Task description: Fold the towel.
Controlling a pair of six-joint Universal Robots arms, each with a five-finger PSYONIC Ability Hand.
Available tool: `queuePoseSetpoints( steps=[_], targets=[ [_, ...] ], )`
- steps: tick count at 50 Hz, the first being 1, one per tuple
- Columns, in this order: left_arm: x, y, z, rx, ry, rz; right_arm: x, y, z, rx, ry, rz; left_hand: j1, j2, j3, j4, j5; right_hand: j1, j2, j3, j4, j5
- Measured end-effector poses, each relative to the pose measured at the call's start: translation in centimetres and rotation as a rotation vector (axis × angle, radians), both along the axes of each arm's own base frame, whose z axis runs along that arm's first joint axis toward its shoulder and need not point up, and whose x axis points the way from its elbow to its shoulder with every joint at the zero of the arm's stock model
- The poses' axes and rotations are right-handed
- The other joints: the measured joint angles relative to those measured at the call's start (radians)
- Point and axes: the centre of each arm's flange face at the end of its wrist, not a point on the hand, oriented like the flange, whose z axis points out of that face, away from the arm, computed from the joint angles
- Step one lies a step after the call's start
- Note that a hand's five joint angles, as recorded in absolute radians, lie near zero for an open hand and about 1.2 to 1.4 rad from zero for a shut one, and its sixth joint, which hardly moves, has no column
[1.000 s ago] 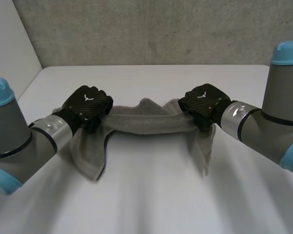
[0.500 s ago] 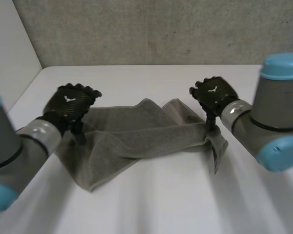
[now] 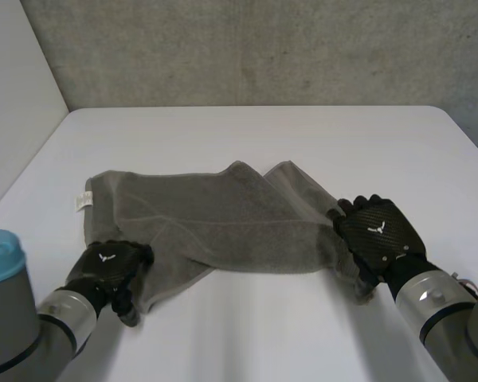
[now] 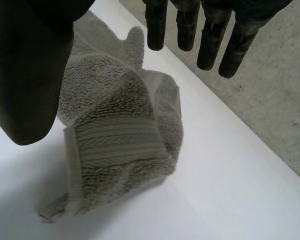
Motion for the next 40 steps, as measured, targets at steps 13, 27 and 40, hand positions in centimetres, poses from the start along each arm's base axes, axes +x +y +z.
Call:
queuePoseSetpoints(
  steps=[13, 27, 40],
  targets=[
    [-0.9, -2.6, -1.9, -0.031, 0.011, 0.071, 0.2, -0.8, -4.2, 0.039, 0.012, -0.033, 0.000, 0.000, 0.000, 0.000, -0.001, 0.068, 0.046, 0.067, 0.057, 0.086],
    [-1.5, -3.8, -1.7, -0.091, 0.026, 0.091, 0.1, -2.2, -5.1, -0.002, 0.034, -0.067, 0.002, 0.000, 0.002, 0.001, 0.006, 0.187, 0.162, 0.185, 0.177, 0.200],
    [-2.5, -2.3, -0.6, -0.082, 0.093, 0.072, -1.0, -3.9, -4.8, -0.012, 0.020, -0.119, 0.002, 0.000, 0.001, 0.001, 0.005, 0.295, 0.284, 0.293, 0.282, 0.301]
  ],
)
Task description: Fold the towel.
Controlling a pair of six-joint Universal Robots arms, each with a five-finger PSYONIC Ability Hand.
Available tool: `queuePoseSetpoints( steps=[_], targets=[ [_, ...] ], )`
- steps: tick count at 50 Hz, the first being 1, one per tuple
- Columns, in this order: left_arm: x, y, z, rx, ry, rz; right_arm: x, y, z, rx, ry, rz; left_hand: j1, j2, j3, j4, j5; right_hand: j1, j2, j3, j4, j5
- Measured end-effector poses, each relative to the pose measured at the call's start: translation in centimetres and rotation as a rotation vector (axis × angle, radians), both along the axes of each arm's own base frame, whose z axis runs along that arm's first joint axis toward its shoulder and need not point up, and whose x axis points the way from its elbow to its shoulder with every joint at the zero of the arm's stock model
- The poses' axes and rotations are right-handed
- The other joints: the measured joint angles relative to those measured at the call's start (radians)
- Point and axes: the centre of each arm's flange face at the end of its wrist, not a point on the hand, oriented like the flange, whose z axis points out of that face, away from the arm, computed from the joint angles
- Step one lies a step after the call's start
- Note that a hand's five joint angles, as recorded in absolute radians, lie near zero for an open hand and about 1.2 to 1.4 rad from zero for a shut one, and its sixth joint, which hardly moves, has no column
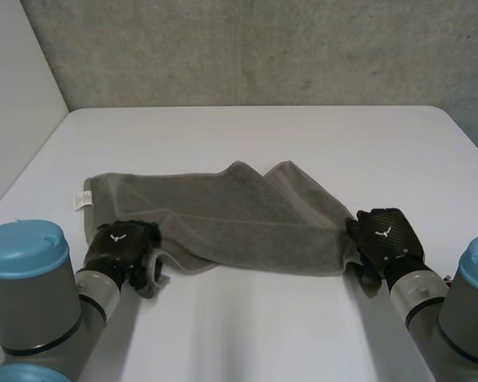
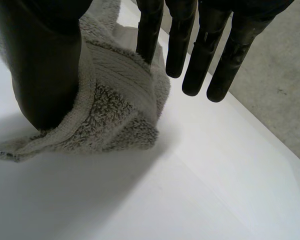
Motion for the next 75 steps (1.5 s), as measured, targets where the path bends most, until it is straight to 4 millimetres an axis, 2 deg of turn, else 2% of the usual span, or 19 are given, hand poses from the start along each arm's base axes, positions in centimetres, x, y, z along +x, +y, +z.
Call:
queuePoseSetpoints(
  steps=[14, 21, 23, 30, 38, 44, 47, 50, 52, 58, 60, 62, 67, 70, 71, 72, 75],
  targets=[
    [-1.0, 0.4, 0.6, -0.009, 0.052, -0.012, -0.3, -0.4, -0.2, 0.008, -0.006, -0.011, -0.001, 0.000, 0.000, 0.000, -0.003, 0.015, 0.004, 0.013, 0.013, 0.015],
    [-1.0, 0.1, 0.9, -0.020, 0.064, -0.004, -0.2, -0.2, -0.3, 0.009, -0.006, -0.010, 0.000, 0.000, 0.000, 0.000, -0.002, 0.192, 0.203, 0.197, 0.199, 0.185],
    [-1.1, -0.1, 1.1, -0.026, 0.069, -0.003, -0.2, -0.2, -0.3, 0.008, -0.007, -0.011, 0.002, 0.002, 0.003, 0.001, 0.003, 0.299, 0.312, 0.304, 0.306, 0.299],
    [-1.6, -0.4, 1.4, -0.038, 0.083, -0.008, -0.2, -0.4, -0.4, 0.008, -0.006, -0.010, 0.055, 0.057, 0.055, 0.055, 0.051, 0.377, 0.374, 0.381, 0.382, 0.376],
    [-1.8, -0.3, 0.5, -0.014, 0.062, -0.016, -0.2, -0.5, -0.3, 0.006, -0.007, -0.011, 0.188, 0.191, 0.185, 0.188, 0.175, 0.382, 0.375, 0.383, 0.385, 0.377],
    [-1.3, 0.1, -0.3, 0.009, 0.037, -0.001, -0.2, -0.6, -0.3, 0.004, -0.007, -0.011, 0.202, 0.205, 0.200, 0.203, 0.189, 0.389, 0.386, 0.387, 0.390, 0.382],
    [-1.0, 0.4, -0.5, 0.011, 0.014, 0.012, -0.2, -0.6, -0.2, 0.002, -0.008, -0.010, 0.202, 0.206, 0.201, 0.203, 0.190, 0.466, 0.461, 0.462, 0.467, 0.461],
    [-0.7, 0.5, -0.6, -0.001, -0.012, 0.024, -0.1, -0.7, -0.2, 0.001, -0.008, -0.007, 0.225, 0.230, 0.226, 0.225, 0.212, 0.650, 0.659, 0.652, 0.661, 0.652],
    [-0.4, 0.5, -0.6, -0.021, -0.039, 0.037, 0.0, -0.6, -0.2, 0.000, -0.008, -0.001, 0.317, 0.313, 0.310, 0.312, 0.297, 0.770, 0.754, 0.779, 0.783, 0.789],
    [-0.1, -0.1, -0.2, -0.109, -0.095, 0.070, 0.1, -0.7, 0.2, -0.011, -0.014, 0.015, 0.837, 0.836, 0.840, 0.843, 0.821, 0.774, 0.755, 0.792, 0.799, 0.797],
    [-0.1, -0.3, 0.1, -0.142, -0.111, 0.072, 0.2, -0.8, 0.7, -0.025, -0.019, 0.018, 0.883, 0.951, 0.956, 0.953, 0.915, 0.774, 0.755, 0.792, 0.799, 0.797],
    [-0.1, -0.5, 0.5, -0.173, -0.127, 0.072, 0.2, -1.0, 1.7, -0.055, -0.027, 0.019, 0.883, 0.980, 1.004, 0.990, 0.932, 0.774, 0.755, 0.792, 0.799, 0.797],
    [-0.1, -1.4, 3.3, -0.299, -0.177, 0.066, 0.1, -1.5, 7.2, -0.186, -0.063, 0.026, 0.883, 0.980, 1.017, 0.996, 0.932, 0.774, 0.755, 0.792, 0.799, 0.797],
    [-0.1, -1.9, 6.5, -0.404, -0.197, 0.067, 0.0, -1.6, 11.0, -0.243, -0.081, 0.045, 0.883, 0.980, 1.019, 0.996, 0.934, 0.775, 0.759, 0.792, 0.799, 0.797],
    [-0.1, -2.0, 8.2, -0.457, -0.203, 0.068, -0.1, -1.5, 12.8, -0.260, -0.087, 0.061, 0.883, 0.980, 1.019, 0.996, 0.936, 0.775, 0.762, 0.792, 0.799, 0.797],
    [-0.1, -2.0, 8.8, -0.477, -0.205, 0.068, -0.2, -1.5, 13.7, -0.268, -0.090, 0.069, 0.883, 0.980, 1.020, 0.996, 0.936, 0.775, 0.762, 0.792, 0.799, 0.797],
    [-0.2, -1.8, 14.3, -0.625, -0.205, 0.062, -0.5, -1.3, 19.1, -0.302, -0.101, 0.115, 0.883, 0.980, 1.021, 0.996, 0.936, 0.775, 0.767, 0.792, 0.799, 0.797]
  ],
)
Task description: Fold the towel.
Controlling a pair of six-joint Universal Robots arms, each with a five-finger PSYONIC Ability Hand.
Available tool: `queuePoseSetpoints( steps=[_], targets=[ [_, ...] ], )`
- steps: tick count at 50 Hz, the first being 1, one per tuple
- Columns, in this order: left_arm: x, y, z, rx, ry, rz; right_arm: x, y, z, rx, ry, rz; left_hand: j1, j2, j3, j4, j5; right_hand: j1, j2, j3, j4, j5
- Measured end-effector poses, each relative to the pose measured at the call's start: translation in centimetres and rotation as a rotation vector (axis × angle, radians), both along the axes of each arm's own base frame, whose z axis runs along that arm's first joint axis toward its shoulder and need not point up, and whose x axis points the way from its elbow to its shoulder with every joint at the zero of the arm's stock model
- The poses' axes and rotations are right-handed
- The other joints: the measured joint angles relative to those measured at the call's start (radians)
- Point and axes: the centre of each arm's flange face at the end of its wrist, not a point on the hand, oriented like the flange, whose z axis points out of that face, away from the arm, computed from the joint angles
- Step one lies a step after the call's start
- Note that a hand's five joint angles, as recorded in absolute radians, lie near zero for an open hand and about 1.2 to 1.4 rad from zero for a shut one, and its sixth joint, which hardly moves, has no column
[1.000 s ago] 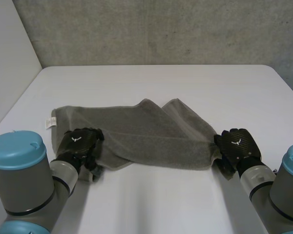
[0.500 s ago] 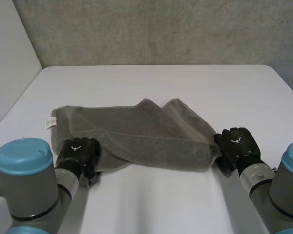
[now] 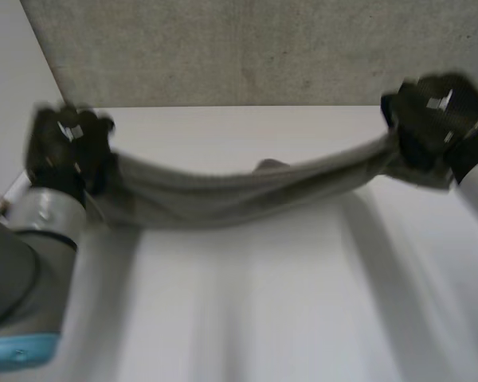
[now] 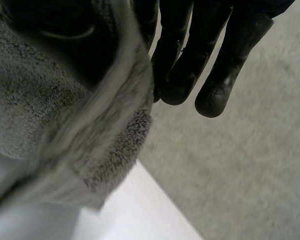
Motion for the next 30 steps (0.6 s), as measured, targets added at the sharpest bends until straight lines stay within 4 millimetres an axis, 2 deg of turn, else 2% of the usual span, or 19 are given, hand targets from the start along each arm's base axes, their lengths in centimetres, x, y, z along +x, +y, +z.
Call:
queuePoseSetpoints(
  steps=[1, 4, 6, 8, 12, 16, 19, 23, 26, 29, 30],
  targets=[
    [0.0, 0.1, 0.9, -0.020, -0.001, -0.006, -0.1, 0.0, 0.7, -0.003, 0.000, 0.005, 0.000, 0.000, 0.000, 0.000, 0.000, 0.000, 0.000, 0.000, 0.000, 0.000],
    [-0.1, 0.7, 5.2, -0.087, -0.014, -0.050, -0.8, 0.0, 4.9, 0.003, 0.015, 0.019, 0.000, 0.000, 0.001, 0.000, 0.000, 0.000, 0.003, 0.000, 0.000, 0.000],
    [-0.1, 1.0, 6.5, -0.082, -0.029, -0.077, -1.2, -0.4, 6.1, 0.027, 0.033, 0.014, 0.000, 0.005, 0.001, 0.000, 0.000, 0.000, 0.004, 0.000, 0.000, 0.000],
    [-0.1, 1.0, 7.1, -0.041, -0.056, -0.105, -1.5, -1.0, 6.7, 0.063, 0.068, 0.010, 0.000, 0.006, 0.001, 0.000, 0.000, 0.001, 0.004, 0.000, 0.000, 0.000],
    [0.1, -0.1, 5.8, 0.112, -0.115, -0.132, -1.6, -2.4, 6.0, 0.140, 0.171, 0.013, 0.000, 0.006, 0.003, 0.000, 0.004, 0.001, 0.004, 0.000, 0.000, 0.000],
    [0.5, -1.9, 2.7, 0.315, -0.168, -0.144, -0.8, -4.0, 3.2, 0.212, 0.322, 0.046, 0.000, 0.006, 0.003, 0.000, 0.004, 0.001, 0.014, 0.000, 0.000, 0.000],
    [0.5, -3.2, 0.7, 0.405, -0.186, -0.151, 0.2, -4.8, 0.9, 0.243, 0.407, 0.081, 0.000, 0.016, 0.003, 0.000, 0.004, 0.001, 0.014, 0.000, 0.000, 0.000],
    [0.1, -5.0, -0.6, 0.442, -0.192, -0.160, 1.9, -6.0, -0.9, 0.222, 0.464, 0.103, 0.000, 0.018, 0.003, 0.000, 0.004, 0.001, 0.017, 0.000, 0.000, 0.000],
    [-0.7, -7.0, -0.2, 0.389, -0.179, -0.165, 3.6, -7.6, -0.8, 0.122, 0.461, 0.087, 0.000, 0.018, 0.004, 0.000, 0.004, 0.001, 0.019, 0.000, 0.000, 0.000],
    [-1.7, -9.3, 1.7, 0.265, -0.146, -0.165, 5.4, -9.5, 1.3, -0.078, 0.397, 0.041, 0.000, 0.018, 0.005, 0.000, 0.004, 0.001, 0.019, 0.000, 0.000, 0.000],
    [-2.0, -10.1, 3.0, 0.196, -0.126, -0.164, 6.0, -10.2, 2.4, -0.158, 0.362, 0.020, 0.000, 0.018, 0.005, 0.000, 0.004, 0.001, 0.019, 0.000, 0.000, 0.000]
  ],
)
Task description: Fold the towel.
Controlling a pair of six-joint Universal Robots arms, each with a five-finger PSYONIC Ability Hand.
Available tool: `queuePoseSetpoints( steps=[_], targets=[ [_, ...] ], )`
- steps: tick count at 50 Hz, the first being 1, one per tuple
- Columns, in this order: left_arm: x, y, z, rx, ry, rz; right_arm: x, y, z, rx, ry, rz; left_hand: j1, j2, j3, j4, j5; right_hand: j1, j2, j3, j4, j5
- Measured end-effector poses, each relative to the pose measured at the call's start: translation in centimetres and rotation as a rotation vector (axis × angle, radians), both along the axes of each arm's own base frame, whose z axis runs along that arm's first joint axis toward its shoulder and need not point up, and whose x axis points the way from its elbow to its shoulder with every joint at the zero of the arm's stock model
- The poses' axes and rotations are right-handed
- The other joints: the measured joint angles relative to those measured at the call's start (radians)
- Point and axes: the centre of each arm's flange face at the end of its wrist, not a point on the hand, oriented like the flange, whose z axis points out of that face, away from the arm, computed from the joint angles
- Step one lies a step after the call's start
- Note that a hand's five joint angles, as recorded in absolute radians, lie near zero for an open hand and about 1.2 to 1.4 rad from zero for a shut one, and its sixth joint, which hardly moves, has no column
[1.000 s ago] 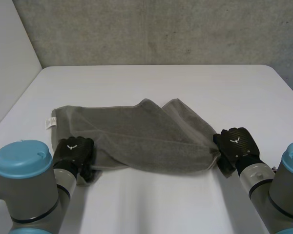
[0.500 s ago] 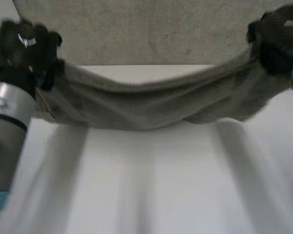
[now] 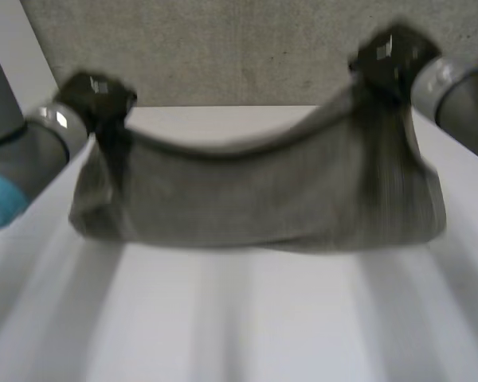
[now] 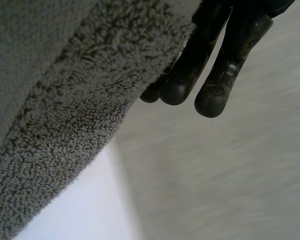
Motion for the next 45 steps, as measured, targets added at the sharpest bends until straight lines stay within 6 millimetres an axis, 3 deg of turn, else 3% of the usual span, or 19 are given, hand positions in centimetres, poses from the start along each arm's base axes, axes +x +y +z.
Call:
queuePoseSetpoints(
  steps=[1, 4, 6, 9, 12, 14, 16, 22, 24, 27, 31, 38, 45],
  targets=[
    [-0.2, -0.4, 0.7, -0.037, 0.015, 0.000, 0.3, -0.4, 0.7, -0.054, -0.027, -0.001, 0.000, 0.000, 0.000, 0.000, 0.000, 0.000, 0.000, 0.000, 0.000, 0.000],
    [-0.9, -2.4, 5.7, -0.297, 0.125, 0.002, 1.1, -1.6, 5.1, -0.333, -0.190, -0.006, 0.000, 0.000, 0.000, 0.000, 0.000, 0.000, 0.000, 0.000, 0.000, 0.000],
    [-1.0, -2.9, 9.2, -0.472, 0.206, 0.003, 1.0, -1.3, 8.4, -0.515, -0.309, 0.001, 0.000, 0.000, 0.001, 0.000, 0.000, 0.000, 0.000, 0.000, 0.000, 0.000],
    [-0.8, -3.0, 12.6, -0.654, 0.300, 0.006, 0.4, -0.2, 11.5, -0.658, -0.409, 0.019, 0.000, 0.000, 0.001, 0.000, -0.001, 0.000, 0.000, 0.000, 0.000, 0.000],
    [-0.5, -3.0, 13.9, -0.736, 0.351, 0.009, -0.1, 0.5, 12.2, -0.679, -0.434, 0.034, 0.000, 0.000, 0.001, 0.000, 0.005, 0.000, 0.000, 0.000, 0.000, 0.002],
    [-0.3, -3.1, 13.5, -0.741, 0.363, 0.012, -0.1, 0.6, 11.4, -0.629, -0.416, 0.049, 0.000, 0.000, 0.001, 0.000, 0.005, 0.000, 0.000, 0.000, 0.000, 0.002],
    [-0.3, -3.3, 12.1, -0.703, 0.353, 0.013, 0.2, 0.4, 10.0, -0.563, -0.386, 0.063, 0.000, 0.000, 0.001, 0.000, 0.005, 0.000, 0.000, 0.000, 0.000, 0.002],
    [-0.5, -3.3, 4.1, -0.474, 0.264, -0.005, 0.9, -0.2, 3.8, -0.301, -0.276, 0.095, 0.000, 0.000, 0.001, 0.000, 0.005, 0.000, 0.000, 0.000, 0.000, 0.002],
    [-0.5, -2.7, 0.4, -0.369, 0.221, -0.024, 0.9, -0.1, 0.7, -0.190, -0.237, 0.097, 0.000, 0.000, 0.002, 0.000, 0.005, 0.000, 0.000, 0.000, 0.000, 0.002],
    [-0.3, -1.8, -3.2, -0.264, 0.181, -0.047, 0.8, 0.1, -2.3, -0.092, -0.203, 0.094, 0.000, 0.000, 0.002, 0.000, 0.005, 0.000, 0.000, 0.000, 0.000, 0.002],
    [0.2, 0.5, -8.8, -0.108, 0.127, -0.088, 0.4, 1.2, -8.0, 0.074, -0.143, 0.083, 0.000, 0.000, 0.002, 0.000, 0.005, 0.000, 0.000, 0.000, 0.000, 0.002],
    [1.3, 4.1, -14.6, 0.020, 0.047, -0.114, -1.4, 4.3, -15.4, 0.303, -0.057, 0.067, 0.000, 0.000, 0.003, 0.000, 0.005, 0.000, 0.000, 0.000, 0.000, 0.002],
    [2.5, 5.8, -17.2, 0.046, -0.065, -0.107, -3.7, 6.8, -17.5, 0.404, -0.042, 0.037, 0.000, 0.000, 0.003, 0.000, 0.005, 0.000, 0.000, 0.000, 0.000, 0.002]
  ],
)
